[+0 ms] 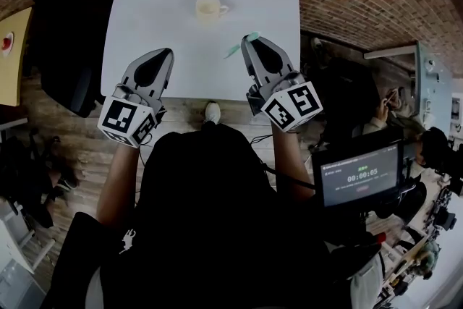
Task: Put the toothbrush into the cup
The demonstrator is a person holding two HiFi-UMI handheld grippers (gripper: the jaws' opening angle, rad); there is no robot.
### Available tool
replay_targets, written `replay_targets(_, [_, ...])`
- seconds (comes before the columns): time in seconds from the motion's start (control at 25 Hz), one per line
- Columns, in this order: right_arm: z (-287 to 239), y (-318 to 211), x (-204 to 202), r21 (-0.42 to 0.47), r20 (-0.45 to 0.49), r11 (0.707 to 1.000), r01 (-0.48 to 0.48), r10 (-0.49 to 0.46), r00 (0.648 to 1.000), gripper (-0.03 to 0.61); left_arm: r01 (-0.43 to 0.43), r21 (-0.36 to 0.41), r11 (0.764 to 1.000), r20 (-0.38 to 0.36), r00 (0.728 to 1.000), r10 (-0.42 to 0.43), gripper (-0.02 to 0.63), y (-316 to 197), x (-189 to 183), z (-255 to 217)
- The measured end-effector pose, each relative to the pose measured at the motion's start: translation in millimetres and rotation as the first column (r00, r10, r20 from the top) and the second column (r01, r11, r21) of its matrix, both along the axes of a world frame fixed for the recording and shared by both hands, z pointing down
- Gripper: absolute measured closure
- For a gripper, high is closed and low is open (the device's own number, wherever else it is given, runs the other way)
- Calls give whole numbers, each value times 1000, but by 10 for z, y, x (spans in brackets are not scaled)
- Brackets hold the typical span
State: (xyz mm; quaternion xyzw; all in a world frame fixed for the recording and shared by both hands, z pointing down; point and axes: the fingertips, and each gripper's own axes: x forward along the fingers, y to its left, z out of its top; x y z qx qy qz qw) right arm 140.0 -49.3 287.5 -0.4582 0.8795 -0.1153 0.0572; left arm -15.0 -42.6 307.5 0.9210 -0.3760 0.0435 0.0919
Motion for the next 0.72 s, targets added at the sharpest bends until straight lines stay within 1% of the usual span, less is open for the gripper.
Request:
replay_targets(0.16, [-68,-8,-174,3,-13,999,42,-42,999,555,31,-3,1000,-13,999,-31,609,50,-123,-41])
replay_targets(0.24, [-44,-122,-145,-9,-16,998,59,-59,998,555,41,-16,999,-15,999,-41,609,-30,-57,-22])
replay_targets(0.4, [93,-470,87,-33,-9,997,76,-76,997,555,49,-46,998,-11,999,-49,609,-360,221,125])
replay_targets(0.52, [133,-510,82,-40,-3,995,88,-89,996,555,53,-50,997,-1,999,-53,609,-409,237,168])
replay_targets(0.72, [116,-530,33,-45,4,994,97,-97,995,554,54,-39,998,-3,999,-54,609,-416,227,78])
